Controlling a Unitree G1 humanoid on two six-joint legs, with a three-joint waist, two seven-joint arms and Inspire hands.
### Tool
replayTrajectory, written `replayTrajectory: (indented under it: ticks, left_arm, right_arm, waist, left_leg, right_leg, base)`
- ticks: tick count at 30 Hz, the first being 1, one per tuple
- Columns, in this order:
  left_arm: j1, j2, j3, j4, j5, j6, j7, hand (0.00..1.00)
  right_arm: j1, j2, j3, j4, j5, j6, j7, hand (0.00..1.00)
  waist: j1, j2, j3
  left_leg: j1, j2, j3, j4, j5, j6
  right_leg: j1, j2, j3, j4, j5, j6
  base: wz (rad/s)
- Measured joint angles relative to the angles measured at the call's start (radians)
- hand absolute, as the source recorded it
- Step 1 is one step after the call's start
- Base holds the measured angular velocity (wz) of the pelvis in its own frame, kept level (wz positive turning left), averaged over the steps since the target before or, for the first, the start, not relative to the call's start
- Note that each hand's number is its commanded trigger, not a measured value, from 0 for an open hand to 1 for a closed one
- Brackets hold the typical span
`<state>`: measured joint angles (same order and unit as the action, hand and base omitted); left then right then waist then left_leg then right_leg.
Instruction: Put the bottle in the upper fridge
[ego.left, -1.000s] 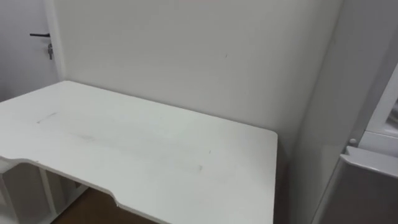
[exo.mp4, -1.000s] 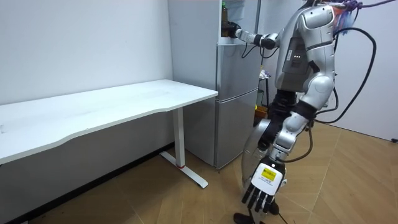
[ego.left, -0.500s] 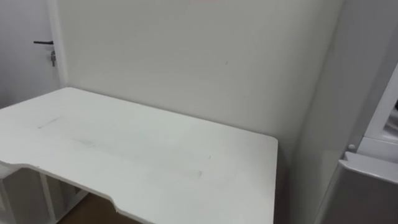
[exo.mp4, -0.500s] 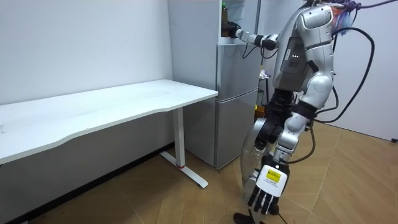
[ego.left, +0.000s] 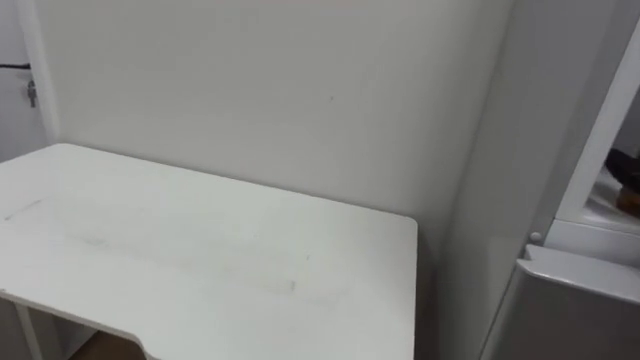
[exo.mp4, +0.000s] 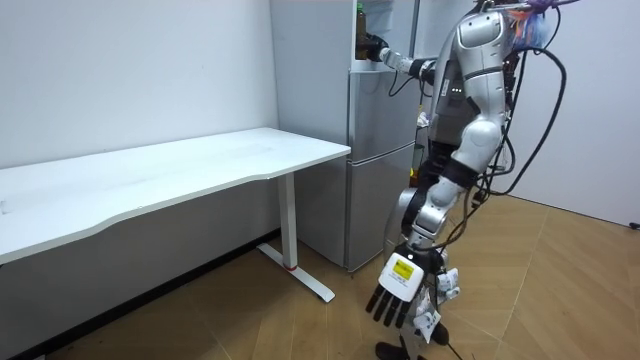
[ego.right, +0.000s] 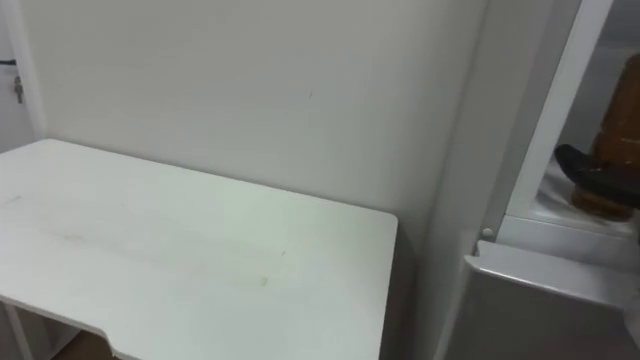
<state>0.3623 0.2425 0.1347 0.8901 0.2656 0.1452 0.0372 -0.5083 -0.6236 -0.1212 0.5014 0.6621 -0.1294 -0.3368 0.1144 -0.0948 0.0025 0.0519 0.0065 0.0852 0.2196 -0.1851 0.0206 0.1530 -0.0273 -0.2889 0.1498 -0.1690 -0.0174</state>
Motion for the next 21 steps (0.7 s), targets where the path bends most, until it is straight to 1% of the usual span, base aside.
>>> replayTrajectory:
  ticks: [1, 2, 5, 7, 9, 10, 11, 13, 14, 15, 16, 17, 21]
  left_arm:
    - [0.0, 0.0, 0.0, 0.0, 0.0, -0.001, 0.0, 0.0]
    - [0.001, 0.0, 0.001, 0.0, 0.001, -0.001, 0.0, 0.0]
    - [0.001, 0.0, 0.0, 0.009, 0.007, -0.001, 0.0, 0.0]
    - [-0.001, -0.002, 0.0, 0.009, 0.011, -0.001, 0.0, 0.0]
    - [-0.006, -0.004, 0.0, 0.009, 0.011, -0.001, 0.0, 0.0]
    - [-0.017, -0.006, 0.0, 0.007, 0.011, -0.001, 0.0, 0.0]
    - [-0.017, -0.008, -0.001, 0.001, 0.011, -0.001, 0.0, 0.0]
    - [-0.017, -0.008, -0.004, -0.007, 0.01, -0.003, 0.0, 0.0]
    - [-0.021, -0.008, -0.004, -0.007, 0.012, -0.005, 0.0, 0.0]
    - [-0.023, -0.008, -0.004, -0.007, 0.012, -0.007, 0.0, 0.0]
    - [-0.023, -0.008, -0.004, -0.008, 0.012, -0.015, 0.0, 0.0]
    - [-0.022, -0.008, -0.006, -0.007, 0.012, -0.023, 0.0, 0.0]
    - [-0.025, -0.014, -0.022, -0.007, 0.012, -0.023, 0.0, 0.0]
  right_arm:
    - [0.003, 0.003, 0.001, -0.014, 0.0, 0.001, -0.001, 0.0]
    - [0.011, 0.013, -0.002, -0.047, -0.002, 0.01, -0.006, 0.0]
    - [0.053, 0.038, -0.002, -0.149, -0.007, 0.021, -0.022, 0.0]
    - [0.081, 0.044, -0.002, -0.206, -0.008, 0.024, -0.026, 0.0]
    - [0.115, 0.045, -0.002, -0.261, -0.023, 0.03, -0.033, 0.0]
    - [0.13, 0.045, -0.001, -0.29, -0.038, 0.036, -0.036, 0.0]
    - [0.142, 0.046, -0.001, -0.316, -0.047, 0.042, -0.042, 0.0]
    - [0.16, 0.054, -0.002, -0.359, -0.049, 0.045, -0.05, 0.0]
    - [0.169, 0.067, -0.002, -0.383, -0.056, 0.045, -0.056, 0.0]
    - [0.174, 0.074, -0.002, -0.396, -0.064, 0.046, -0.061, 0.0]
    - [0.187, 0.087, -0.001, -0.415, -0.076, 0.046, -0.066, 0.0]
    - [0.2, 0.098, -0.001, -0.427, -0.077, 0.047, -0.071, 0.0]
    - [0.216, 0.124, -0.001, -0.467, -0.083, 0.062, -0.082, 0.0]
  waist:
    - [-0.001, 0.001, 0.0001]
    - [-0.002, 0.002, 0.0]
    - [-0.025, 0.002, -0.0001]
    - [-0.03, 0.005, -0.0001]
    - [-0.031, 0.006, -0.0046]
    - [-0.033, 0.018, -0.0046]
    - [-0.035, 0.021, -0.0085]
    - [-0.039, 0.035, -0.0073]
    - [-0.04, 0.042, -0.0067]
    - [-0.042, 0.045, -0.0065]
    - [-0.051, 0.049, -0.0061]
    - [-0.054, 0.049, -0.0059]
    - [-0.058, 0.047, -0.0042]
  left_leg:
    - [0.004, 0.002, 0.012, -0.005, -0.001, 0.0]
    - [0.003, 0.002, 0.014, -0.007, -0.001, 0.0]
    - [-0.004, 0.002, 0.018, -0.006, -0.002, 0.001]
    - [-0.009, 0.002, 0.022, -0.006, -0.002, 0.001]
    - [-0.012, 0.002, 0.022, -0.005, -0.003, 0.002]
    - [-0.011, 0.002, 0.023, -0.004, -0.003, 0.003]
    - [-0.007, 0.002, 0.026, 0.0, -0.003, 0.003]
    - [-0.004, 0.001, 0.026, -0.001, -0.004, 0.004]
    - [-0.002, 0.001, 0.026, -0.003, -0.004, 0.004]
    - [-0.001, 0.001, 0.027, -0.005, -0.004, 0.004]
    - [0.001, 0.001, 0.028, -0.007, -0.004, 0.004]
    - [0.001, 0.001, 0.028, -0.007, -0.004, 0.005]
    - [0.005, -0.001, 0.045, -0.006, -0.004, 0.005]
  right_leg:
    - [-0.002, 0.0, 0.01, 0.0, 0.0, 0.0]
    - [-0.006, 0.001, 0.015, 0.0, 0.0, 0.0]
    - [-0.013, -0.001, 0.011, 0.001, 0.0, 0.001]
    - [-0.02, -0.001, 0.013, 0.002, 0.0, 0.001]
    - [-0.024, -0.002, 0.012, 0.005, 0.0, 0.001]
    - [-0.025, -0.003, 0.013, 0.006, 0.0, 0.001]
    - [-0.025, -0.004, 0.015, 0.009, 0.0, 0.002]
    - [-0.024, -0.006, 0.015, 0.017, -0.001, 0.004]
    - [-0.025, -0.007, 0.015, 0.021, -0.002, 0.005]
    - [-0.025, -0.007, 0.015, 0.021, -0.002, 0.005]
    - [-0.024, -0.007, 0.018, 0.021, -0.002, 0.005]
    - [-0.024, -0.007, 0.022, 0.02, -0.003, 0.006]
    - [-0.024, -0.007, 0.04, 0.018, -0.005, 0.006]
  base:
    - [-0.2]
    - [-0.17]
    - [-0.02]
    - [-0.02]
    - [-0.02]
    - [-0.05]
    - [-0.06]
    - [-0.02]
    - [0.0]
    - [0.0]
    - [-0.04]
    - [-0.04]
    - [-0.1]
